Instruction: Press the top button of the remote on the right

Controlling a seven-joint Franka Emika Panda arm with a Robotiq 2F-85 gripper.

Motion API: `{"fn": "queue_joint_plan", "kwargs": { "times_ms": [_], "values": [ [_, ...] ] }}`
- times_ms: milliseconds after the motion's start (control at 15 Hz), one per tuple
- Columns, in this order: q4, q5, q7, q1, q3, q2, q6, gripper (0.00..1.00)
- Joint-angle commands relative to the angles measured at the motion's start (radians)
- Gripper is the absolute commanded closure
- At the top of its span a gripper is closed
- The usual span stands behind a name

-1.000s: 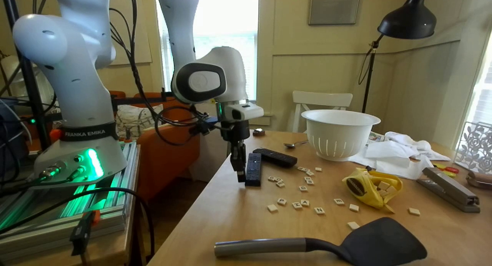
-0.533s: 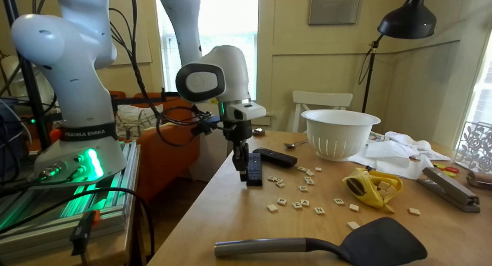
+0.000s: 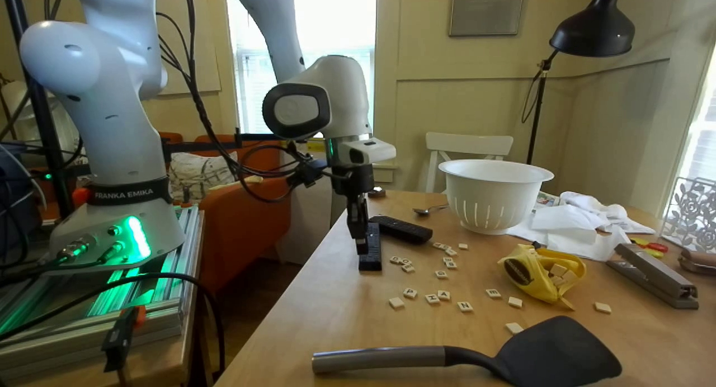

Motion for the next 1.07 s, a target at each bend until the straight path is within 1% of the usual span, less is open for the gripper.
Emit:
{"fn": "queue_joint_plan", "kwargs": {
  "times_ms": [0,333,533,1000],
  "values": [
    [0.012,0.033,-0.065,0.031,-0.021,-0.017,-0.063,1.00],
    [0.026,0.029,-0.082,0.041,-0.031,0.004,-0.066,0.99],
    [0.026,0.039,-0.098,0.031,-0.018,0.009,-0.060,0.99],
    [0.040,0.029,-0.090,0.044,-0.037,0.048,-0.046,0.99]
  ]
}}
